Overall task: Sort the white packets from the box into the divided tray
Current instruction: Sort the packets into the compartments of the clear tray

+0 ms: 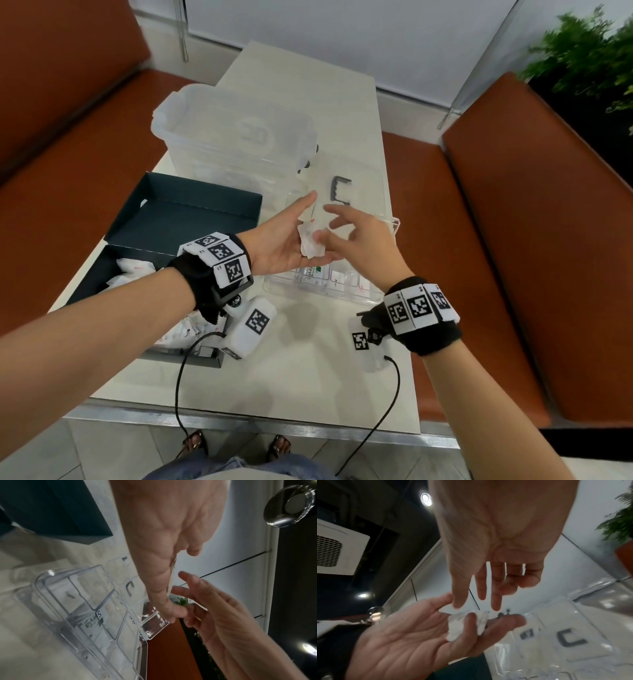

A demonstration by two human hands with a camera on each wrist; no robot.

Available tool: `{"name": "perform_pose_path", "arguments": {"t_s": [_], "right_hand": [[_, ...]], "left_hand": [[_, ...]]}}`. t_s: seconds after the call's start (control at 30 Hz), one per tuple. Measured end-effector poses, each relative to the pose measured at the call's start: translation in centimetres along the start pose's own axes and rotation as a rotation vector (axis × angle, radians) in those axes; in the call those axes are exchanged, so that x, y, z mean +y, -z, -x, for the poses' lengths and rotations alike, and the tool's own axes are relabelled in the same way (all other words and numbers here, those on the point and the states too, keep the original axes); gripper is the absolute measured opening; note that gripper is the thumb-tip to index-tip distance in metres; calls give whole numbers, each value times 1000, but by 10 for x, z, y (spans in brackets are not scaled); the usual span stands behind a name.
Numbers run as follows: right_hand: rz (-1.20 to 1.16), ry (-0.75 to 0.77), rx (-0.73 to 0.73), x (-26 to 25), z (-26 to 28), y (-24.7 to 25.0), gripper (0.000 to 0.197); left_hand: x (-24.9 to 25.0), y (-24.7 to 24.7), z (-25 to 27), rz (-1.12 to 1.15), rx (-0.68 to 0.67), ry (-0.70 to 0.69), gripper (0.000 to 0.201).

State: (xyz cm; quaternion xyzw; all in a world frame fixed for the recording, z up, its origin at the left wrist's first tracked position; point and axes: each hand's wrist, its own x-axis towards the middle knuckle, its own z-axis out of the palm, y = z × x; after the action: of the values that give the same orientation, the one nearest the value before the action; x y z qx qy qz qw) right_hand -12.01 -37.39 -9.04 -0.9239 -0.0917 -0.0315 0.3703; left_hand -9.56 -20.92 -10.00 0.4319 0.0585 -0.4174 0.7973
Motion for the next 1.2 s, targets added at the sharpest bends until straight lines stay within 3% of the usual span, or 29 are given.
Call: {"name": "perform_pose_path", "arguments": {"t_s": [0.13,0.23,0.4,0.67,0.9,1.07,1.2], "right_hand": [[-13,-57,-16,-1,-4,-5,28],[-74,-108,38,7,-6,-1,17],[-212,-168,-10,13,-2,6,26],[-291,-177,-32,11,-2,13,28],[-448,-239,-21,13,2,12,20],[-609,-310,-39,23,4,13,19],[-510,-321,47,41,1,24,15]], "left_hand": [[-2,-2,1,42,-71,-25,50],[-2,-2,2,32,-32,-88,39],[-5,1,6,-162,41,-133,24],[-11,9,0,-394,172,-275,30],[-14,10,-6,-413,137,-288,21],[-15,4,-8,-384,138,-255,29],[-13,-1,-12,-346,193,-228,37]]}}
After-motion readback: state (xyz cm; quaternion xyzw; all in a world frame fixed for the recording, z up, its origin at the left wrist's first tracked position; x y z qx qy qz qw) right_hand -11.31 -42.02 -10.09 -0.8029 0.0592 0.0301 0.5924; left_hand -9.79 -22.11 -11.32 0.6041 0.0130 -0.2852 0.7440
